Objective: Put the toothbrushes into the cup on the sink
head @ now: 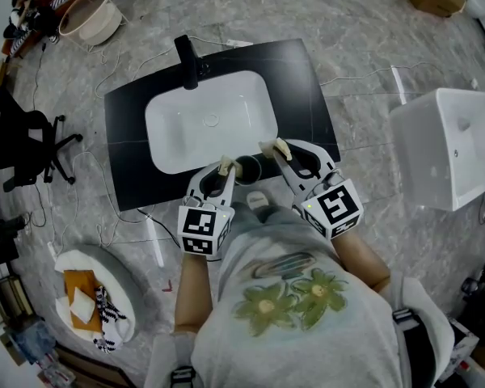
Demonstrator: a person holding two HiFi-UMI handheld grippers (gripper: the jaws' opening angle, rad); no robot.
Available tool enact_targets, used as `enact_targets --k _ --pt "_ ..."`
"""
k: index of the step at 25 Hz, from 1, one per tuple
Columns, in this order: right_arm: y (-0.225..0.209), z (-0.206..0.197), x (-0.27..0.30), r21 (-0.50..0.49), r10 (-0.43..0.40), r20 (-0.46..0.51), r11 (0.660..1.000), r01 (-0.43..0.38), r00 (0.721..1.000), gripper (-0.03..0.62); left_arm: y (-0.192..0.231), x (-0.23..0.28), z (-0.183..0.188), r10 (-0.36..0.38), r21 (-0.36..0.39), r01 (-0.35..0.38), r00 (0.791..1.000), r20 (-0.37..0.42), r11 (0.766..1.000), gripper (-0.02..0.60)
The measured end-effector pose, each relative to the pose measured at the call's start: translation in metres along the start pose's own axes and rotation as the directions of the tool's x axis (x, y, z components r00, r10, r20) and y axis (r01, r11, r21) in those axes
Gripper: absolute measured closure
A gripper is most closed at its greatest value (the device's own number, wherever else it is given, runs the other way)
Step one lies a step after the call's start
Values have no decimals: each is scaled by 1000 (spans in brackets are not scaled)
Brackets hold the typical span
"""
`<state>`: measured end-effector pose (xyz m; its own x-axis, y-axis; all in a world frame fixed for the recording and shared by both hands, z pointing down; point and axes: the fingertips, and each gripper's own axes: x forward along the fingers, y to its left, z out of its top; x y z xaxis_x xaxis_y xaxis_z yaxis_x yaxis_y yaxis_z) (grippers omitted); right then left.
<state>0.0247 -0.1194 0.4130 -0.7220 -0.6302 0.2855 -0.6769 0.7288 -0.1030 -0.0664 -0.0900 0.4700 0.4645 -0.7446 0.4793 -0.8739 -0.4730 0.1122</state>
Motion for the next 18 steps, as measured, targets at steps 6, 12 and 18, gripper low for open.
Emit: enact_targets --k 6,12,18 --pt "0 1 1 0 2 2 1000 -2 1000 516 -1 3 -5 2 -6 -2 1000 -14 1000 525" --pt "0 1 2 2 -2 6 1000 2 1000 516 -1 9 -11 -5 -3 5 1000 -27 1000 523" --pt "-2 2 1 1 -18 3 1000 18 1000 516 -1 13 -20 -16 -4 16 999 -45 1000 524"
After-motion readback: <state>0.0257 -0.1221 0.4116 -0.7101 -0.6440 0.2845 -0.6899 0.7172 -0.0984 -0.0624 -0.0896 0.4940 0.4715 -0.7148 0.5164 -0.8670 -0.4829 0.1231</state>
